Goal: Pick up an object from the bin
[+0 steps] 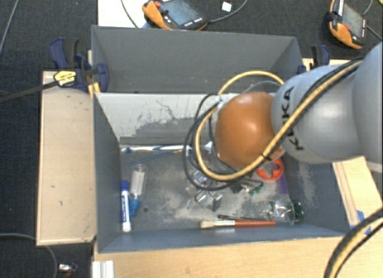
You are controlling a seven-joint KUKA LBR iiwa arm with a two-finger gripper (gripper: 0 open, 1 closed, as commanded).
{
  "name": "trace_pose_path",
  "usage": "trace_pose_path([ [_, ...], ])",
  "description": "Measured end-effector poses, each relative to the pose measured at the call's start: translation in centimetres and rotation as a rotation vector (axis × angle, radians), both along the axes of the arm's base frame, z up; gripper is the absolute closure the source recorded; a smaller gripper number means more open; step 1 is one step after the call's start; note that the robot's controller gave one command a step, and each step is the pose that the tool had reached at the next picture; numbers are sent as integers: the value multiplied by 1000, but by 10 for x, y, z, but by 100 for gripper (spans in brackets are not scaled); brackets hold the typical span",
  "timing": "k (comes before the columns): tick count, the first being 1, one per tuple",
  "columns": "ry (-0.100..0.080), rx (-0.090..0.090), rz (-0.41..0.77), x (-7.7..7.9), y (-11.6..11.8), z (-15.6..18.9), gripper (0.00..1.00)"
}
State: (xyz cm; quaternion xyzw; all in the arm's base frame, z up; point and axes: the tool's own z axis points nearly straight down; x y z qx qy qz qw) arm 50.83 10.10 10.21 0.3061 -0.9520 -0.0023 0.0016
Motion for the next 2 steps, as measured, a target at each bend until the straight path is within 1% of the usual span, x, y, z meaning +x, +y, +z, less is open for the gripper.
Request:
trace_pose_path([
  [1,-9,2,-5,3,1,34,100],
  [2,-6,2,-9,2,1,55,100],
])
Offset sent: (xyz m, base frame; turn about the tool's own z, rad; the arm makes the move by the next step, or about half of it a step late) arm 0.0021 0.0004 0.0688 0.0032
